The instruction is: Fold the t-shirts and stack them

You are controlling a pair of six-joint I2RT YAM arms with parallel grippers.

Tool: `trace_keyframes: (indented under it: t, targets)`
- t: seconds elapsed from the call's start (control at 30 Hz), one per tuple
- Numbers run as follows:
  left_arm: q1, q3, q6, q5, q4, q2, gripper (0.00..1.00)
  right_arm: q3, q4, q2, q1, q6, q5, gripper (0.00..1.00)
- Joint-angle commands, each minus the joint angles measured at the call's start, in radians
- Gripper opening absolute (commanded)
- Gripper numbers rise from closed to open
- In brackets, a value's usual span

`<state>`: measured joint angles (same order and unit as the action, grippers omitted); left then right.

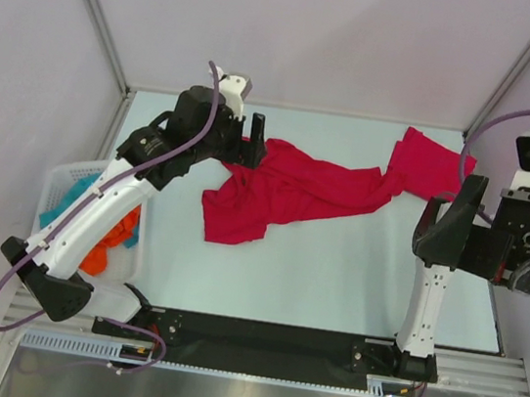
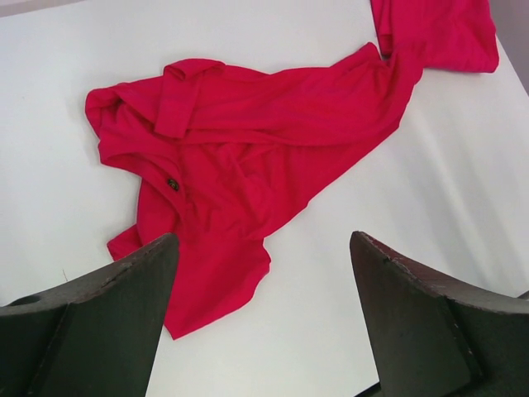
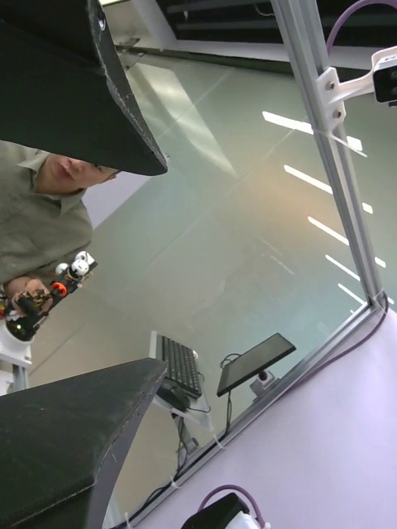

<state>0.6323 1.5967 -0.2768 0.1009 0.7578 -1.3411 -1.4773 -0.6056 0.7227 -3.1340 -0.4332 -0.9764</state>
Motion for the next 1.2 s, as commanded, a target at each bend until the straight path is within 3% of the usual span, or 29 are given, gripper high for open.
trace_keyframes:
  t: [0.0, 0.17, 0.43, 0.6, 0.63, 0.67, 0.7, 0.97, 1.07, 1.17]
  targets:
    - [0.003, 0.06, 0.004, 0.01, 0.012, 0.019, 0.89, -0.116, 0.234, 0.116, -0.038, 0.019, -0.062, 1.0]
    - [0.007, 0.075, -0.001, 0.019, 0.035, 0.008, 0.89, -0.159, 0.231, 0.13, -0.038, -0.111, -0.006, 1.0]
    - [0.009, 0.126, 0.001, 0.025, 0.061, -0.023, 0.89, -0.349, 0.479, 0.167, -0.038, -0.044, 0.11, 1.0]
    - [0.013, 0.147, -0.002, 0.029, 0.066, -0.039, 0.9, -0.76, 0.798, 0.439, -0.038, -0.026, 0.001, 1.0]
    - [0.014, 0.155, -0.002, 0.029, 0.071, -0.046, 0.89, -0.967, 0.866, 0.48, -0.038, 0.02, 0.008, 1.0]
    - [0.015, 0.158, -0.001, 0.033, 0.071, -0.049, 0.9, -1.061, 0.997, 0.521, -0.038, 0.04, 0.027, 1.0]
    - [0.015, 0.161, -0.002, 0.034, 0.071, -0.052, 0.9, -1.133, 1.026, 0.564, -0.038, 0.056, 0.078, 1.0]
    - [0.017, 0.144, -0.012, 0.043, 0.058, -0.05, 0.89, -0.839, 0.645, 0.371, -0.038, -0.001, 0.304, 1.0]
    - [0.017, 0.144, -0.006, 0.049, 0.057, -0.05, 0.9, -0.952, 0.623, 0.443, -0.038, -0.042, 0.35, 1.0]
    - [0.017, 0.149, -0.002, 0.054, 0.055, -0.05, 0.9, -0.944, 0.511, 0.484, -0.038, -0.171, 0.574, 1.0]
